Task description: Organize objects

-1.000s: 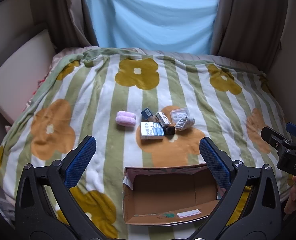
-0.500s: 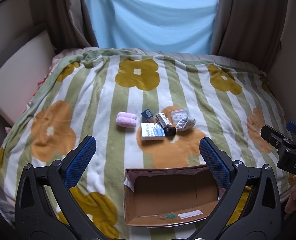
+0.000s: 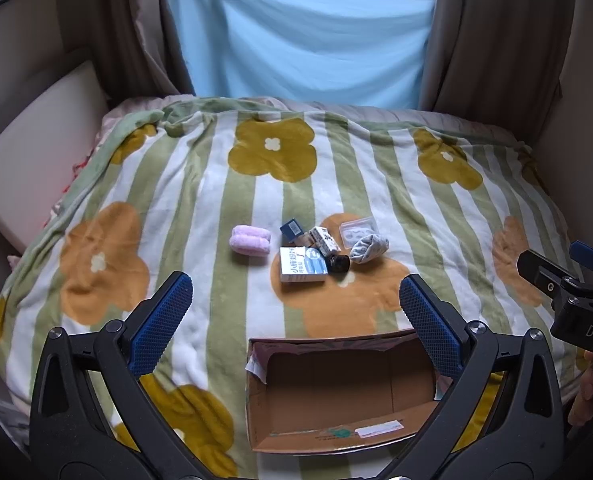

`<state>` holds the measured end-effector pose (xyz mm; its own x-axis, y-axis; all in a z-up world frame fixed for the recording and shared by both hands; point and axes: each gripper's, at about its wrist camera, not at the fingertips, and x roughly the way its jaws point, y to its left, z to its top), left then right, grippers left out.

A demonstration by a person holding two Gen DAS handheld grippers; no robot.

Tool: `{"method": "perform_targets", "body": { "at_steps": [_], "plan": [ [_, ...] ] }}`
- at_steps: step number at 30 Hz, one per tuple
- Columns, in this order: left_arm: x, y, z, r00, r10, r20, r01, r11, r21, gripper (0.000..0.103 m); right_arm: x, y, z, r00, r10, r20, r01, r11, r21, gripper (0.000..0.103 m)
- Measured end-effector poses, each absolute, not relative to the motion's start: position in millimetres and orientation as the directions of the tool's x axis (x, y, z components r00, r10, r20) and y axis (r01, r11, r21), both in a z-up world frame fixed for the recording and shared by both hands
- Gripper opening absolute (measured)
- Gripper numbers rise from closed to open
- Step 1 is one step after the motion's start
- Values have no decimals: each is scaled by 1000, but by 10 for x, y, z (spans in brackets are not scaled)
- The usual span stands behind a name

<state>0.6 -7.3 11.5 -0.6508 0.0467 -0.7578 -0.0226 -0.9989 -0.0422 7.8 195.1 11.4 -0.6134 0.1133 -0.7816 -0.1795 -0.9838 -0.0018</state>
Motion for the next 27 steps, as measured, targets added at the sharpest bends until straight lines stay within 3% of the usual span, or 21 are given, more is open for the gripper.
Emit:
{"method": "perform_targets", "body": {
  "at_steps": [27],
  "plan": [
    [81, 14, 171, -672, 36, -740, -27, -999, -25, 103, 125, 1950, 134, -640, 121, -758, -180, -984, -5, 102]
  ]
}}
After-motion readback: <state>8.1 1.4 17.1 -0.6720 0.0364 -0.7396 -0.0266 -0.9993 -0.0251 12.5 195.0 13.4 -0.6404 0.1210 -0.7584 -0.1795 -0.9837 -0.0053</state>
